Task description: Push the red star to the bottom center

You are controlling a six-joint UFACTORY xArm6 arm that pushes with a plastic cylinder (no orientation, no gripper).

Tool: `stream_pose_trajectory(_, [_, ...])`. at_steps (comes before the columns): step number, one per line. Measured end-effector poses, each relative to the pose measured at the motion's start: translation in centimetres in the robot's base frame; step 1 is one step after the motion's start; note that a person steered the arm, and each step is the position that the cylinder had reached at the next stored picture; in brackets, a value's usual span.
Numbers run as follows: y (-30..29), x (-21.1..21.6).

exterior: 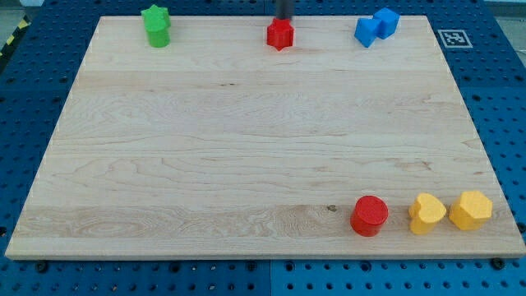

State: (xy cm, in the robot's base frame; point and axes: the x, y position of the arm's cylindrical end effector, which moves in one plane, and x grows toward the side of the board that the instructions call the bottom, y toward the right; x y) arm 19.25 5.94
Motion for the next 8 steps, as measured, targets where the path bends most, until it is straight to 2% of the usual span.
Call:
stream_pose_trajectory(3, [-2.5,0.2])
stream_pose_trajectory(8, [-4.1,13.1])
